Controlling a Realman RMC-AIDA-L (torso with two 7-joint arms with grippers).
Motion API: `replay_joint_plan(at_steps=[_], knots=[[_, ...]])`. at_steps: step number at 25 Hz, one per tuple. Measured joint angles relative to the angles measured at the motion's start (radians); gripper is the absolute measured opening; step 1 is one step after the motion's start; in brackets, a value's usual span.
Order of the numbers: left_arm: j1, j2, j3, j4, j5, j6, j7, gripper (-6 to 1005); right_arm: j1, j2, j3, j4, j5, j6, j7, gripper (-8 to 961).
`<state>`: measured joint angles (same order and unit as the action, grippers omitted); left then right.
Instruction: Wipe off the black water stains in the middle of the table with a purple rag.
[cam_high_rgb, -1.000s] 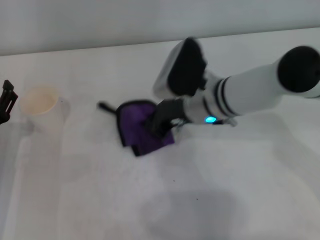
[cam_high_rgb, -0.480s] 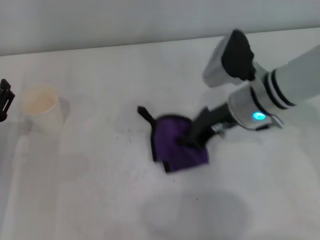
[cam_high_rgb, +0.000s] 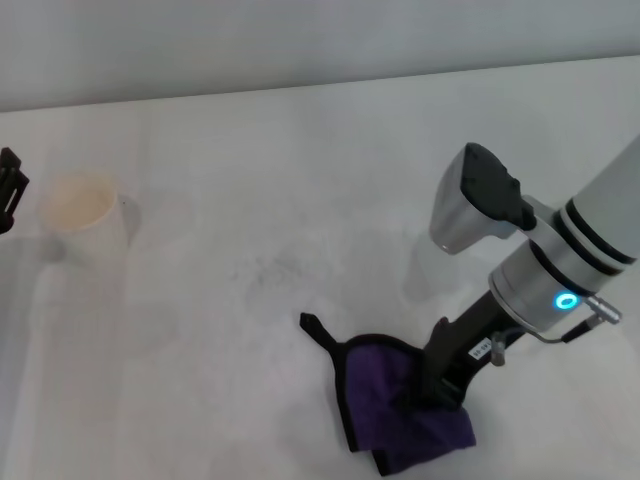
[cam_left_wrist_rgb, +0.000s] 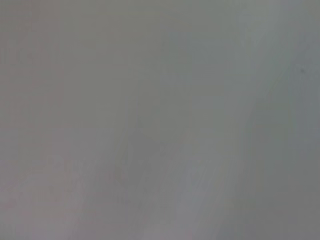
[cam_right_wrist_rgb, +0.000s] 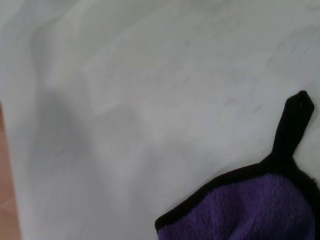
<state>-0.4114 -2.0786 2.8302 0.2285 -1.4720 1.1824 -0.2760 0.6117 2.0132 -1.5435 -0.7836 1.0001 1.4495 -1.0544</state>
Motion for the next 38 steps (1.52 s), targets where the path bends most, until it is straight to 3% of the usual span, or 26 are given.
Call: replay_joint_plan(at_steps=[3,12,25,33,38], knots=[[-0.001,0.000,0.000,-0.001,-0.002,-0.001,-0.005,891,-0.020,0.004,0.006,-0.019,0.010,-0.017,-0.007,87],[-0.003,0.000,0.000,-0.002,-0.002,-0.003,-0.005,891,-0.017,0.006,0.005,-0.018,0.055,-0.325,-0.011,86],[-0.003,0.001,0.000,-0.007,-0.002,0.002,-0.007,892,-0.039,-0.040,0.228,-0.030,0.044,-0.312,-0.057,111],[-0.006,0.002,0.000,-0.011,-0.002,0.002,-0.008,892,-0.052,-0.003,0.272,-0.041,0.058,-0.284,-0.164,170],[-0.004,0.002,0.000,-0.011,-0.002,0.002,-0.008,892,-0.108,-0.002,0.312,-0.110,0.116,-0.309,-0.193,206]])
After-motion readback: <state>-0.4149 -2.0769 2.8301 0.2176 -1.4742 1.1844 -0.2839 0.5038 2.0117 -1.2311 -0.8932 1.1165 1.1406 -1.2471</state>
